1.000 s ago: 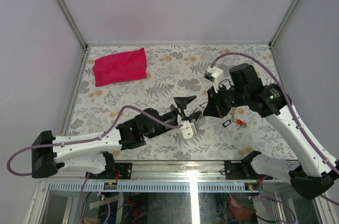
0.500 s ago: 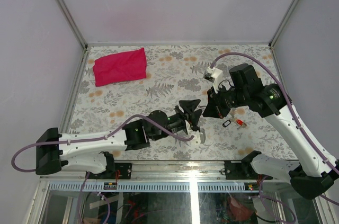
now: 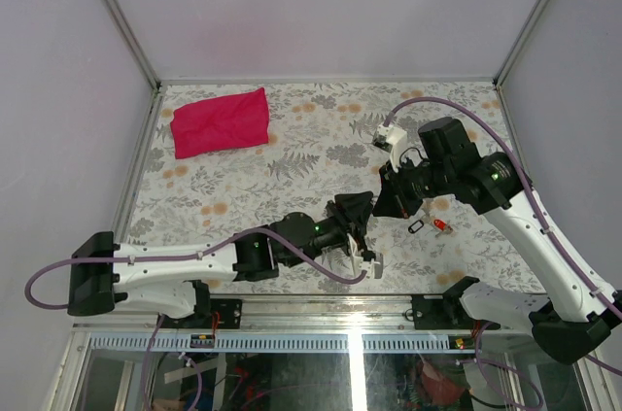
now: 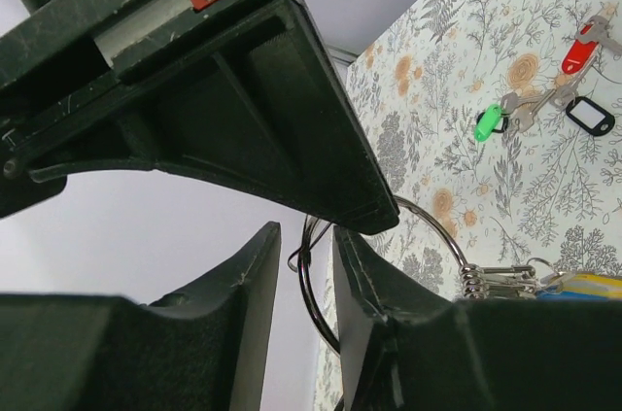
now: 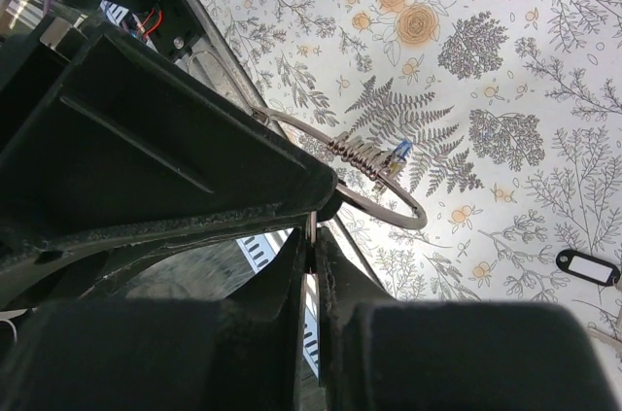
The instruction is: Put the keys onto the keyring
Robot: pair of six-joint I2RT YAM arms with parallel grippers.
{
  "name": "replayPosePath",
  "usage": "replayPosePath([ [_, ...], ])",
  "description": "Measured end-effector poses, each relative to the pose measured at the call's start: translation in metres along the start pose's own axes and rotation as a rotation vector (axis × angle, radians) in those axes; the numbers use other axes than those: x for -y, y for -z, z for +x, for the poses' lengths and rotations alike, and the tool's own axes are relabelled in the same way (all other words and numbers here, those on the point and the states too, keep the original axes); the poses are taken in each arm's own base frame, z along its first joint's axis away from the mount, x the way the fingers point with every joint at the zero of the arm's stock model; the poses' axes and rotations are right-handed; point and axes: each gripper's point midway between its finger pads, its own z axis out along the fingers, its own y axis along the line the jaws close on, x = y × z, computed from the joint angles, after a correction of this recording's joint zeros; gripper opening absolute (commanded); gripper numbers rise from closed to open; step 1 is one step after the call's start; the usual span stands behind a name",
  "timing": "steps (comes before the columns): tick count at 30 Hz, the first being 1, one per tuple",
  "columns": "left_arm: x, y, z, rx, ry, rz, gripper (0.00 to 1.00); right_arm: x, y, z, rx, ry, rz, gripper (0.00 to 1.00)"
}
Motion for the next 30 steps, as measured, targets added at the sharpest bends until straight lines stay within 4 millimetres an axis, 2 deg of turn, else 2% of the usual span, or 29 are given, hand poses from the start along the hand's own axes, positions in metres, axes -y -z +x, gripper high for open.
replayPosePath([
  [8, 0.009, -0.001, -0.002, -0.014, -0.057, 0.023, 0.07, 0.001, -0.001, 0.003, -0.010, -0.006, 0.001, 0.00],
  [12, 0.010, -0.001, -0.002, -0.018, -0.066, 0.026, 0.00, 0.001, -0.001, 0.005, -0.016, -0.010, 0.002, 0.00],
  [16, 0.010, -0.001, -0.002, -0.019, -0.064, 0.025, 0.00, 0.001, -0.001, 0.004, -0.015, -0.010, 0.002, 0.00],
  [20, 0.010, -0.001, -0.003, -0.018, -0.047, 0.024, 0.00, 0.001, -0.001, 0.004, -0.014, -0.009, 0.003, 0.12],
  [23, 0.010, 0.000, -0.003, -0.021, -0.013, 0.018, 0.00, 0.001, 0.000, 0.002, -0.001, -0.003, 0.008, 0.27],
  [27, 0.013, 0.002, -0.003, -0.026, 0.049, 0.020, 0.00, 0.004, 0.009, -0.012, 0.089, 0.054, 0.050, 0.45],
  [30, 0.017, 0.003, -0.003, -0.030, 0.108, 0.024, 0.00, 0.003, 0.020, -0.024, 0.188, 0.100, 0.084, 0.51],
])
